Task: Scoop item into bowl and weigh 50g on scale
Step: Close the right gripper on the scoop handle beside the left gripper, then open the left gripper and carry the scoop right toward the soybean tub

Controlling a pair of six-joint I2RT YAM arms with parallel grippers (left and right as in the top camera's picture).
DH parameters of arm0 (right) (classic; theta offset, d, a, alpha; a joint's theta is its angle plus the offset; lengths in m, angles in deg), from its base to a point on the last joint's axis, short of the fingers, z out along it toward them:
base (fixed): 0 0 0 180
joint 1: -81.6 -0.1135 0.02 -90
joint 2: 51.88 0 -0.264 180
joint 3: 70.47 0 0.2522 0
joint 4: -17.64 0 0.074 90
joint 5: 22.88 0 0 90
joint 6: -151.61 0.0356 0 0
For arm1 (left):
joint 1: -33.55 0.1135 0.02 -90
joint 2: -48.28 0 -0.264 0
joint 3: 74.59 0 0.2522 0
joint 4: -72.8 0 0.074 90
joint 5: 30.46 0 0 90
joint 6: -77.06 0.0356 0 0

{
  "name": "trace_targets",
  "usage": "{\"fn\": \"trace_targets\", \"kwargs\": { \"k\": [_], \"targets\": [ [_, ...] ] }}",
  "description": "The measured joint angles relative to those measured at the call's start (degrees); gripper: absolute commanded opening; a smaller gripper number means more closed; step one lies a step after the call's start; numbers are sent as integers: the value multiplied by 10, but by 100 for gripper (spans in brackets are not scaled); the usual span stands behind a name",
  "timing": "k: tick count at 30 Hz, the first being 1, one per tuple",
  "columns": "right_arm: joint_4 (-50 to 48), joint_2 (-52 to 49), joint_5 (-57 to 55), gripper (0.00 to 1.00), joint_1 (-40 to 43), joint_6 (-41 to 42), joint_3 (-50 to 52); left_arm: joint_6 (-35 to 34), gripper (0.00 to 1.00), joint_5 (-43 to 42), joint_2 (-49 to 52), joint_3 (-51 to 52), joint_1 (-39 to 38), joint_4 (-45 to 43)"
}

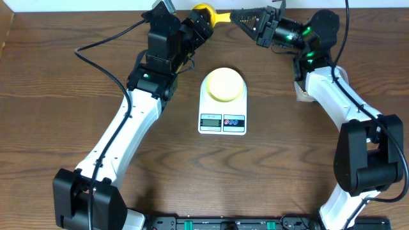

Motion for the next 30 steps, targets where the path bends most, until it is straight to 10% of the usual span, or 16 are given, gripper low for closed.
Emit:
{"fn": "trace_targets", "kwargs": {
  "k": [30],
  "targets": [
    [246, 0, -155, 1, 129, -162, -1, 0, 80, 7, 0, 0, 0, 31]
  ]
}}
